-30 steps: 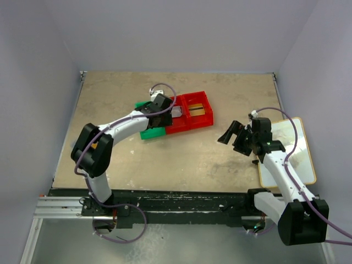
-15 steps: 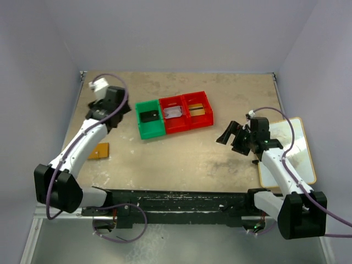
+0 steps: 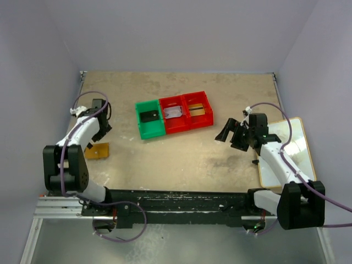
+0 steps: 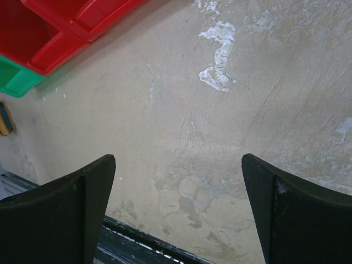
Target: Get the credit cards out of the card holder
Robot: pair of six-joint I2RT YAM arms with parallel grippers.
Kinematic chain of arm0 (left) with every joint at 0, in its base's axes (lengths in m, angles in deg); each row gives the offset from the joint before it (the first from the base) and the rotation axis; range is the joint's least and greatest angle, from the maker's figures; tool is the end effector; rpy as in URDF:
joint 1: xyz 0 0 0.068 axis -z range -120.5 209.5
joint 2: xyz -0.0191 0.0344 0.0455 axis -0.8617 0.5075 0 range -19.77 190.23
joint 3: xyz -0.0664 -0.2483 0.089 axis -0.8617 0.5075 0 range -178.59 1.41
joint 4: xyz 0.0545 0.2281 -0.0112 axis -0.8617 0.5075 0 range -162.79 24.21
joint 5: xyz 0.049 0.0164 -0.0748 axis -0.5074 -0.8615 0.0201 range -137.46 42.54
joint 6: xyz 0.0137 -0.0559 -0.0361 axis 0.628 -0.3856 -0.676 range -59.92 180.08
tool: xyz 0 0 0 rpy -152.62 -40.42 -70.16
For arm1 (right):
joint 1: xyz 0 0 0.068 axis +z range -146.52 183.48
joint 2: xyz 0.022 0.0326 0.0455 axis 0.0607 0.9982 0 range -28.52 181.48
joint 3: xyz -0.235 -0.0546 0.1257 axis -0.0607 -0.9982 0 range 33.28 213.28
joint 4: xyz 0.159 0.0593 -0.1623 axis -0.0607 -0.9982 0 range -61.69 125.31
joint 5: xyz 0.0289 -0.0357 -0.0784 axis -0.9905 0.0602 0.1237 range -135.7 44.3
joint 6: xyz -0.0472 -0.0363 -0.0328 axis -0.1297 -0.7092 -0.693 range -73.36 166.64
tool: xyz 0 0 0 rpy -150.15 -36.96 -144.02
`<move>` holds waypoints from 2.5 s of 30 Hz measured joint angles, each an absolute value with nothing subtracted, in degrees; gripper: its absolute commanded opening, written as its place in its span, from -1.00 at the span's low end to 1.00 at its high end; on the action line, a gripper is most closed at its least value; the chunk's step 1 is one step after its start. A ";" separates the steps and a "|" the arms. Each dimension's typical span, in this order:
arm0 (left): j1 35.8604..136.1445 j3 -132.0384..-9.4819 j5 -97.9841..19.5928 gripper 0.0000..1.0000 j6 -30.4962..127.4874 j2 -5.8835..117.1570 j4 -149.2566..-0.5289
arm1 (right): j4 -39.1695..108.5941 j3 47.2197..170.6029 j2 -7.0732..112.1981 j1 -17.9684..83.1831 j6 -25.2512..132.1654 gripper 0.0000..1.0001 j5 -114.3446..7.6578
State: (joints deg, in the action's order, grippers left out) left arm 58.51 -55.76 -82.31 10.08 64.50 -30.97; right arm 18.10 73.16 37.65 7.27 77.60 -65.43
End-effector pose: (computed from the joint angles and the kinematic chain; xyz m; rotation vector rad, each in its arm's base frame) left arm 0.2557 0.0357 0.2194 -1.2144 2.2058 0.5240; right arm 0.2234 0.0333 0.2259 0.3853 2.3495 0.6985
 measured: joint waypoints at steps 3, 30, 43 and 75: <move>57.31 -56.33 -82.07 0.75 6.30 70.84 -28.76 | 18.10 73.16 37.78 7.27 77.14 1.00 -65.43; 85.39 -46.93 -78.79 0.08 1.77 70.12 -31.14 | 17.70 73.13 36.91 7.27 76.66 1.00 -65.34; 114.37 -51.76 -72.63 0.11 -3.54 71.12 -36.56 | 20.24 69.09 32.87 7.29 78.63 1.00 -67.53; 124.82 -58.47 -63.20 0.15 30.27 73.72 -52.89 | 36.72 57.07 36.87 14.38 82.59 0.17 -76.97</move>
State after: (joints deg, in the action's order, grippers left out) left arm 124.82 -58.47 -63.20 30.27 73.72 -52.89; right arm 36.72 57.07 36.87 14.38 82.59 -76.97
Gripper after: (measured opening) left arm 0.594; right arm 0.589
